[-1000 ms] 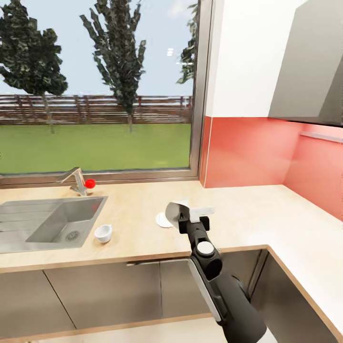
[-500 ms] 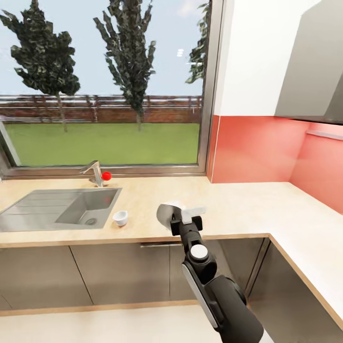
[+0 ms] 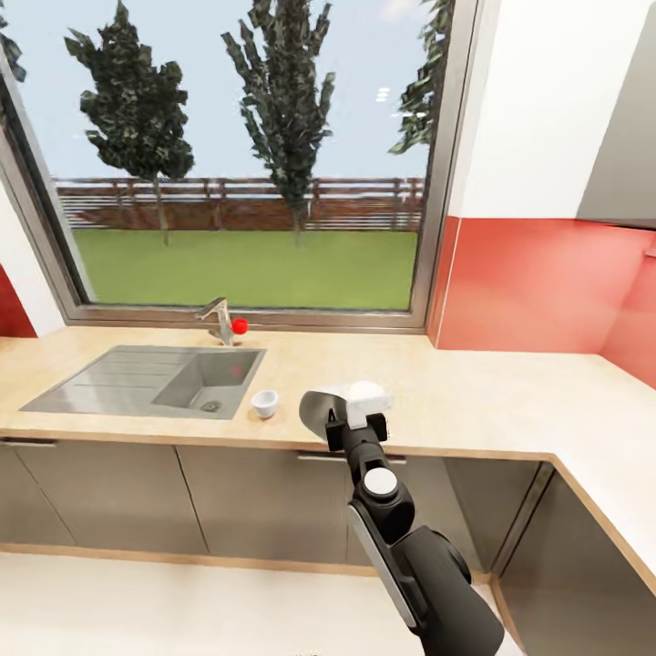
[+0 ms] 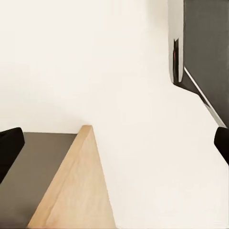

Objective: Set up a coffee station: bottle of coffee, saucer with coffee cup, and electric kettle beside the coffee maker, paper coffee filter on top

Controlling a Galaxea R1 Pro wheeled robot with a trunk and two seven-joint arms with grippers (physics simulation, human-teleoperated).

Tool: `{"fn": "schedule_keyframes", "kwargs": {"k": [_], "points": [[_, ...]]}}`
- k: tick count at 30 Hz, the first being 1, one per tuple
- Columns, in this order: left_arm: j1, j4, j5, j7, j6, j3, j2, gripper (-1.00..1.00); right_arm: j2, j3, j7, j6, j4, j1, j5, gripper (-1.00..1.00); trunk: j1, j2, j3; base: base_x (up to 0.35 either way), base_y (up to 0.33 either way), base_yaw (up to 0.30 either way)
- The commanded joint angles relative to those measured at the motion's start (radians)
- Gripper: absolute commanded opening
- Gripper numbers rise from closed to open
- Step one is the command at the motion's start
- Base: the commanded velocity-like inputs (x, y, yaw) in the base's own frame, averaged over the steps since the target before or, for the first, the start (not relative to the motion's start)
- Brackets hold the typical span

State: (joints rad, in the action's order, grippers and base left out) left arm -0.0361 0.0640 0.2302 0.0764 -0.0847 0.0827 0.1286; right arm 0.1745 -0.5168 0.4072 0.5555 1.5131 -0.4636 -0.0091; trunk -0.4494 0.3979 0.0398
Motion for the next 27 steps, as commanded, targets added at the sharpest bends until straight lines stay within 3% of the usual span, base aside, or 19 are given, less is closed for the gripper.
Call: {"fn": "schedule_keyframes", "kwargs": {"k": [1, 14, 18, 21, 25, 27], "points": [[-0.001, 0.005, 0.009, 0.000, -0.006, 0.009, -0.001, 1.00, 0.000, -0.002, 0.005, 0.006, 0.000, -0.002, -0.002, -1.00, -0.001, 0.002, 0.003, -0.001, 0.000, 0.242], [0.001, 0.050, 0.006, -0.008, 0.001, 0.011, -0.004, 1.00, 0.000, -0.002, 0.005, 0.006, -0.002, -0.001, -0.002, -1.00, -0.001, 0.002, 0.011, 0.000, 0.000, 0.249], [0.000, 0.069, 0.004, -0.011, 0.053, 0.014, -0.004, 1.00, 0.000, -0.002, 0.005, 0.006, -0.001, -0.001, -0.002, -1.00, -0.001, 0.002, 0.013, 0.000, 0.000, 0.264], [0.000, 0.074, -0.030, -0.013, 0.114, 0.015, -0.005, 1.00, 0.000, -0.002, 0.005, 0.006, -0.001, -0.001, -0.002, -1.00, -0.001, 0.002, 0.014, 0.000, 0.000, 0.266], [-0.001, 0.075, -0.090, -0.013, 0.134, 0.013, -0.004, 1.00, 0.000, -0.002, 0.005, 0.006, -0.002, -0.001, -0.002, -1.00, -0.001, 0.002, 0.016, 0.000, 0.000, 0.267], [-0.001, 0.073, -0.104, -0.014, 0.134, 0.011, -0.004, 1.00, 0.000, -0.002, 0.005, 0.006, -0.002, -0.001, -0.002, -1.00, -0.001, 0.002, 0.017, 0.000, 0.000, 0.267]]}}
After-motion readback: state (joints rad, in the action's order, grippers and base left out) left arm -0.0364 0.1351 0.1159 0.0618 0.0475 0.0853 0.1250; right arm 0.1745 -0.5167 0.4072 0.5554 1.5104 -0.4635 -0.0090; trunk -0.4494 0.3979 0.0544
